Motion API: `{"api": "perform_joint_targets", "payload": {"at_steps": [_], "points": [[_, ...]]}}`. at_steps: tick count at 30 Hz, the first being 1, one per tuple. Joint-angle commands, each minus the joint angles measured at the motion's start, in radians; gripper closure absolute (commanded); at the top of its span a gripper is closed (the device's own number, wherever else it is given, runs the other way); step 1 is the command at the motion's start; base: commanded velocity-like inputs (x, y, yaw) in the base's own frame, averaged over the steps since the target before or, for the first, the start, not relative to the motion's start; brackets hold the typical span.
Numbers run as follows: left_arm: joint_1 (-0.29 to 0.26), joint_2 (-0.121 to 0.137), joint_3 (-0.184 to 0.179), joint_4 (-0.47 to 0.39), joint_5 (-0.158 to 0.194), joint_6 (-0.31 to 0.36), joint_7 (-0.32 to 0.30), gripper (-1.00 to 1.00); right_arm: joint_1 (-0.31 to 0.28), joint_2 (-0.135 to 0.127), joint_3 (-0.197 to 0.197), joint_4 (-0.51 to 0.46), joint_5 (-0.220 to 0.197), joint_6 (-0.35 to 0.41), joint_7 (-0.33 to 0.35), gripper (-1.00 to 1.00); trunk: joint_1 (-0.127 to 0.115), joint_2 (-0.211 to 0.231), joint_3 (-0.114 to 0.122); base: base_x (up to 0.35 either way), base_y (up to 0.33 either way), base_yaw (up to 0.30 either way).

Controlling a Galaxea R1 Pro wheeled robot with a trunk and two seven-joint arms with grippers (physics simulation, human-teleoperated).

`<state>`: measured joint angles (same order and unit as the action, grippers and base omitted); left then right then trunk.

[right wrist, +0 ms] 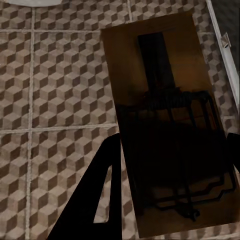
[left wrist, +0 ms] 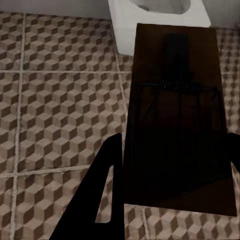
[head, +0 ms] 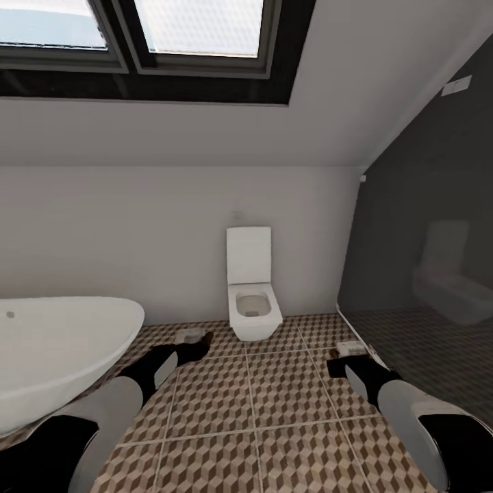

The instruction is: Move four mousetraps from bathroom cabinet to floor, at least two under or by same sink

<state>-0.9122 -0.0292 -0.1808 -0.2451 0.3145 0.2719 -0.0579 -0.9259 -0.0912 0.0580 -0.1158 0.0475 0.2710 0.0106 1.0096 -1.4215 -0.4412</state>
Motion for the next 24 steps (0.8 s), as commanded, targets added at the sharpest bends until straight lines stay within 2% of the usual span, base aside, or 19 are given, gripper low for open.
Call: {"api": "perform_joint_targets", "payload": {"at_steps": [1,3,4,7,10,17,20,24], "points": [[0.000,-0.002,-0.006,-0.080,0.007,0.075,0.004,1.00,0.000,0.003,0.006,-0.083,0.003,0.077,0.001,1.00,0.000,-0.001,-0.001,0.000,0.000,0.000],[0.000,-0.004,-0.005,-0.150,0.007,0.138,0.006,1.00,0.001,0.011,0.006,-0.168,0.003,0.148,0.000,1.00,0.000,-0.001,-0.001,0.000,0.000,0.000],[0.000,-0.004,-0.005,-0.205,0.006,0.182,0.007,1.00,0.000,0.027,0.006,-0.247,0.002,0.211,-0.001,1.00,0.000,-0.001,-0.001,0.000,0.000,0.000],[0.000,-0.003,-0.003,-0.271,0.005,0.228,0.009,1.00,0.000,0.063,0.005,-0.356,0.000,0.291,-0.004,1.00,0.000,-0.001,-0.001,0.000,0.000,0.000],[0.000,0.004,-0.002,-0.298,0.004,0.247,0.010,1.00,0.000,0.085,0.005,-0.404,0.000,0.324,-0.015,1.00,0.000,-0.001,-0.001,0.000,0.000,0.000],[0.000,0.056,-0.001,-0.321,0.005,0.257,0.010,1.00,0.001,0.127,0.005,-0.427,-0.007,0.322,-0.071,1.00,0.000,-0.001,-0.001,0.000,0.000,0.132],[0.000,0.087,0.001,-0.327,0.007,0.258,0.009,1.00,0.001,0.166,0.005,-0.424,-0.007,0.286,-0.086,1.00,0.000,-0.001,-0.001,0.000,0.000,0.266],[0.000,0.110,0.001,-0.328,0.007,0.258,0.009,1.00,0.001,0.195,0.005,-0.404,-0.005,0.266,-0.101,1.00,0.000,-0.001,-0.001,0.000,0.000,0.288]]}}
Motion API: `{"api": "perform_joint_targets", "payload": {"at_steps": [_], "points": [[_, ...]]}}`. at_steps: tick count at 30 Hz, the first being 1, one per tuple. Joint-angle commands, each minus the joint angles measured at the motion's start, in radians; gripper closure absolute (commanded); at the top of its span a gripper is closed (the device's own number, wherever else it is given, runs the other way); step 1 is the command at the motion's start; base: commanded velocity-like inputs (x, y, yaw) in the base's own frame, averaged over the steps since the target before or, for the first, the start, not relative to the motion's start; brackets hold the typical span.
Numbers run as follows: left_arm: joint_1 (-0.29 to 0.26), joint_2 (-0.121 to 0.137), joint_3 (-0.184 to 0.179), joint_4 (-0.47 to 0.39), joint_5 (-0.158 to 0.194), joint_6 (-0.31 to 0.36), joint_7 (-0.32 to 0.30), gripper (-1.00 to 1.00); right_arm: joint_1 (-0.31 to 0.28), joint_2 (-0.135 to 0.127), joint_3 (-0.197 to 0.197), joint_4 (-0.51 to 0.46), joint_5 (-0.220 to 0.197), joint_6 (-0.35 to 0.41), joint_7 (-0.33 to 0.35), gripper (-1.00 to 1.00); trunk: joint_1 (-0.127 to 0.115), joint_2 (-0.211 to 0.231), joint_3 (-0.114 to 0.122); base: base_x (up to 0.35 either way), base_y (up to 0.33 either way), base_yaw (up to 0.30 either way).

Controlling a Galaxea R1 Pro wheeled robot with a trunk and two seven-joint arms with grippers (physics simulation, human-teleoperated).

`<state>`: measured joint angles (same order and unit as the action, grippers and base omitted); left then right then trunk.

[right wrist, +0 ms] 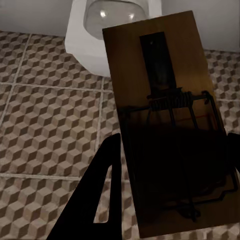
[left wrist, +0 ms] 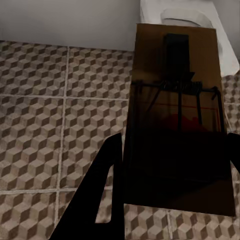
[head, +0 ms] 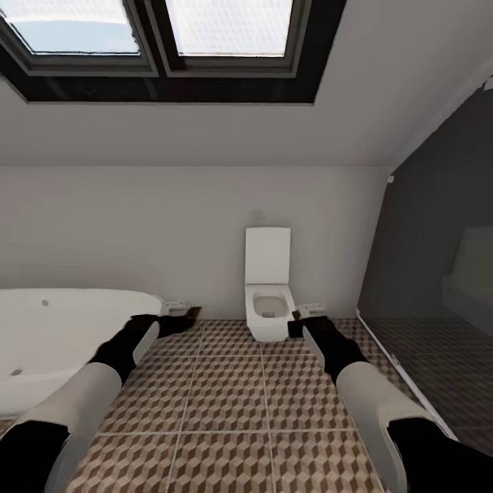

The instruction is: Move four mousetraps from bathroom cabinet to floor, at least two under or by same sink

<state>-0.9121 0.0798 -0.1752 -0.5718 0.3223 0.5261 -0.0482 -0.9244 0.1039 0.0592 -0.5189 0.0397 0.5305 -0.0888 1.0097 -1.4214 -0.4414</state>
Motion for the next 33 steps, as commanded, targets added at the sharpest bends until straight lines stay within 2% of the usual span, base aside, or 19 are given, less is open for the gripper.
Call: {"api": "perform_joint_targets", "payload": {"at_steps": [1,8,18,23,33], "points": [[-0.001,0.005,-0.004,-0.001,0.000,0.003,-0.001,1.00,-0.001,0.003,0.004,0.004,0.003,0.003,-0.004,1.00,0.000,-0.001,-0.001,0.000,0.000,0.294],[-0.001,0.019,-0.004,-0.002,0.001,0.003,0.010,1.00,-0.001,0.014,0.004,0.032,0.002,-0.035,-0.013,1.00,0.000,-0.001,-0.001,0.000,0.000,0.298],[-0.001,0.021,0.006,-0.003,0.001,0.004,0.060,1.00,-0.001,0.016,0.004,0.036,0.002,-0.046,-0.014,1.00,0.000,-0.001,-0.001,0.000,0.000,0.300],[-0.001,0.020,0.018,0.001,0.001,0.004,0.070,1.00,-0.001,0.016,0.004,0.036,0.003,-0.046,-0.014,1.00,0.000,-0.001,-0.001,0.000,0.000,0.300],[-0.001,0.020,0.020,0.026,0.004,0.002,0.072,1.00,-0.001,0.016,0.004,0.036,0.003,-0.046,-0.014,1.00,0.000,-0.001,-0.001,0.000,0.000,0.300]]}}
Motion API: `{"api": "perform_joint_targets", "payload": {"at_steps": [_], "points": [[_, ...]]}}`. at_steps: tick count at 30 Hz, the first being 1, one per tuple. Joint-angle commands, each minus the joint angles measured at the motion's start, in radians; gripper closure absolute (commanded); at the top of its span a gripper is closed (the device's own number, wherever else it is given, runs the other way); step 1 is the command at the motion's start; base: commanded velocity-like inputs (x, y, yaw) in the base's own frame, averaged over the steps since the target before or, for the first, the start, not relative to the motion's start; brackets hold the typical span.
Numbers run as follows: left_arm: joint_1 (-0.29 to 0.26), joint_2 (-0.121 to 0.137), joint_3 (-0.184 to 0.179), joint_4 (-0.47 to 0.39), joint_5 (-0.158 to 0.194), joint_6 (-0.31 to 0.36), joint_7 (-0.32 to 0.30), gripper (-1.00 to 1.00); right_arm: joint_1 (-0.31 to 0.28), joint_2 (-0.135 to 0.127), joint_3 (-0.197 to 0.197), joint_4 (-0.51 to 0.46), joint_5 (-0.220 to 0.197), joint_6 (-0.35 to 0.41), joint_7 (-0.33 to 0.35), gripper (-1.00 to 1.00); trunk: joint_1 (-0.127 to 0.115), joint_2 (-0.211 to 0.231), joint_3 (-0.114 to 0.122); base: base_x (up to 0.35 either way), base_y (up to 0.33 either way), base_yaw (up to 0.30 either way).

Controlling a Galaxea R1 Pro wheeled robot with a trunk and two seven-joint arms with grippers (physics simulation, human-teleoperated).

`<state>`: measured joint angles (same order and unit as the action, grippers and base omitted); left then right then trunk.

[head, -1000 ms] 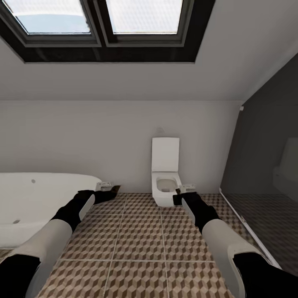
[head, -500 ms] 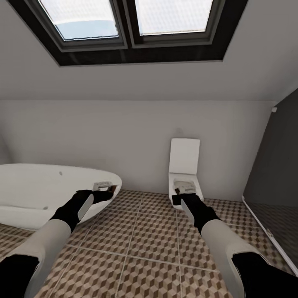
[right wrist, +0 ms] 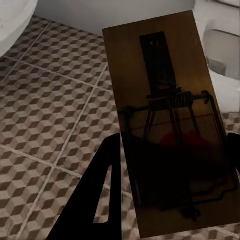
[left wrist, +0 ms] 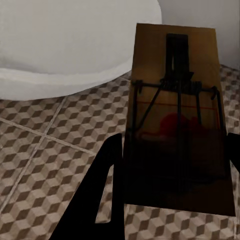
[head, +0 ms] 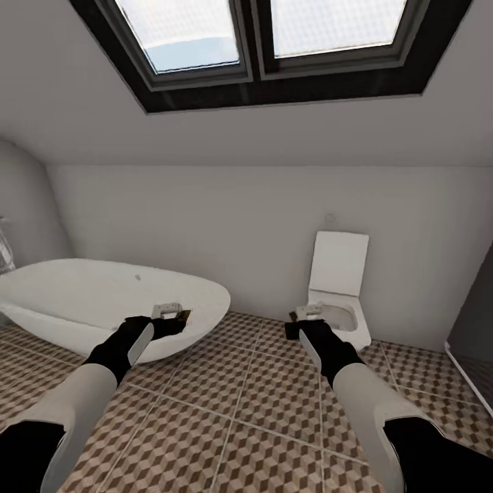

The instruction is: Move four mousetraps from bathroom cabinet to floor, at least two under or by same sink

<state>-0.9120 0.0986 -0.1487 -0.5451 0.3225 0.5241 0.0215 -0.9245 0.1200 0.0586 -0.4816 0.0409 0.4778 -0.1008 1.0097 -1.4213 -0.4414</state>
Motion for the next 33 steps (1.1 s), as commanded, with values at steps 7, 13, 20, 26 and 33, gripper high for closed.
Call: {"api": "perform_joint_targets", "payload": {"at_steps": [7,13,20,26,33], "points": [[-0.001,-0.005,-0.006,0.151,0.005,-0.176,-0.009,1.00,-0.001,0.000,0.004,-0.002,0.003,0.007,-0.002,1.00,0.000,-0.001,-0.001,0.000,0.000,0.300],[-0.001,-0.015,-0.007,0.158,0.000,-0.206,-0.007,1.00,-0.001,0.000,0.004,-0.002,0.007,0.007,-0.002,1.00,0.000,-0.001,-0.001,0.000,0.000,0.300],[-0.001,-0.016,-0.007,0.154,0.000,-0.211,-0.007,1.00,-0.001,0.000,0.005,-0.002,0.008,0.007,-0.001,1.00,0.000,-0.001,-0.001,0.000,0.000,0.300],[-0.001,-0.014,-0.006,0.158,0.002,-0.211,-0.009,1.00,-0.001,0.000,0.005,-0.002,0.006,0.007,-0.001,1.00,0.000,-0.001,-0.001,0.000,0.000,0.300],[-0.001,-0.011,-0.006,0.167,0.001,-0.211,-0.011,1.00,-0.001,0.001,0.005,-0.002,0.003,0.007,0.000,1.00,0.000,-0.001,-0.001,0.000,0.000,0.300]]}}
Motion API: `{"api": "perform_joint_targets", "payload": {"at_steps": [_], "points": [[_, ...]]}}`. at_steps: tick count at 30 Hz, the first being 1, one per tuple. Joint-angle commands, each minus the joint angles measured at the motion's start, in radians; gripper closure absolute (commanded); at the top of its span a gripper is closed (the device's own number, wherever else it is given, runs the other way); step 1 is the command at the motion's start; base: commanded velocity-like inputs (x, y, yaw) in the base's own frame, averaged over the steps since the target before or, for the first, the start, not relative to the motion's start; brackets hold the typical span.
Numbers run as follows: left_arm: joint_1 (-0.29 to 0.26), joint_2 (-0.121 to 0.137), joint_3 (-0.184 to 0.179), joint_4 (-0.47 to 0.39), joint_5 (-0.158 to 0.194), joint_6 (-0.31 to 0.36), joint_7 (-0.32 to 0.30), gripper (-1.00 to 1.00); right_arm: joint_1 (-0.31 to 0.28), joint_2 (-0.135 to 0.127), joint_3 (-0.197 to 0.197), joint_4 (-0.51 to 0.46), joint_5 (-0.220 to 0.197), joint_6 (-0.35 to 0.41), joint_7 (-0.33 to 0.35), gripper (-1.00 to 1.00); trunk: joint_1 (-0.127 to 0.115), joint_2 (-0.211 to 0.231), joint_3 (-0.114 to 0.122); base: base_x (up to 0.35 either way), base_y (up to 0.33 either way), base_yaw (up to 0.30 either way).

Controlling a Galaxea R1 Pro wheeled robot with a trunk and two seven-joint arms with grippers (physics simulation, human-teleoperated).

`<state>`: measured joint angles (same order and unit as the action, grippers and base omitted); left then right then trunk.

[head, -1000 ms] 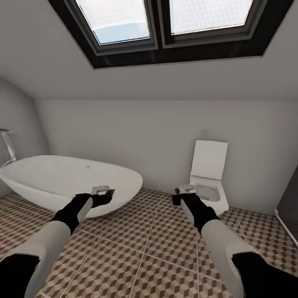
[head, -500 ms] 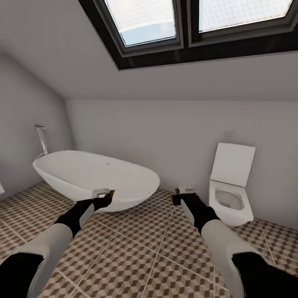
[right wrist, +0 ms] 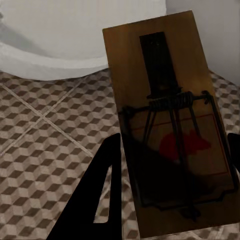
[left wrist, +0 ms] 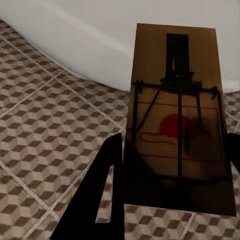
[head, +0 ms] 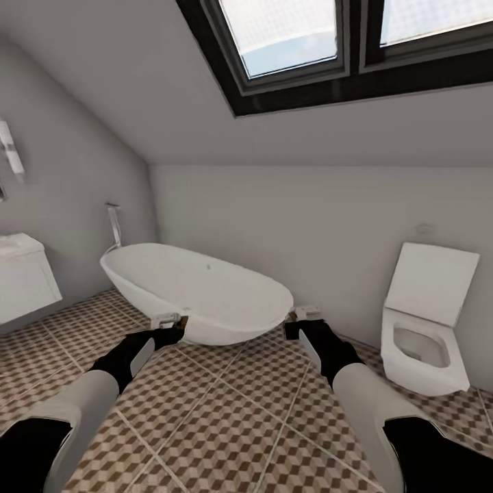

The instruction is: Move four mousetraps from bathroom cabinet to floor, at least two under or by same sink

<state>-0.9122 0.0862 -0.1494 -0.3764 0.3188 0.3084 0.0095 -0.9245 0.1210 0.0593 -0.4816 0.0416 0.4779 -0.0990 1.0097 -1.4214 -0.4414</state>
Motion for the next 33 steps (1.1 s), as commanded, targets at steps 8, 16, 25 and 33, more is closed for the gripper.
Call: {"api": "perform_joint_targets", "payload": {"at_steps": [8,16,25,33], "points": [[0.000,0.006,-0.006,0.009,0.009,0.005,0.001,1.00,0.000,0.000,0.004,0.001,0.000,0.007,0.001,1.00,0.000,-0.001,-0.001,0.000,0.000,0.300],[0.000,0.021,-0.005,0.040,0.015,0.003,0.001,1.00,-0.001,0.022,0.006,0.042,0.002,-0.037,0.010,1.00,0.000,-0.001,-0.001,0.000,0.000,0.300],[0.000,0.028,-0.005,0.054,0.055,0.002,0.000,1.00,0.000,0.042,0.058,0.096,0.018,-0.095,0.013,1.00,0.000,-0.001,-0.001,0.000,0.000,0.300],[0.000,0.027,-0.005,0.061,0.058,0.001,0.000,1.00,0.000,0.044,0.074,0.099,0.021,-0.103,0.014,1.00,0.000,-0.001,-0.001,0.000,0.000,0.300]]}}
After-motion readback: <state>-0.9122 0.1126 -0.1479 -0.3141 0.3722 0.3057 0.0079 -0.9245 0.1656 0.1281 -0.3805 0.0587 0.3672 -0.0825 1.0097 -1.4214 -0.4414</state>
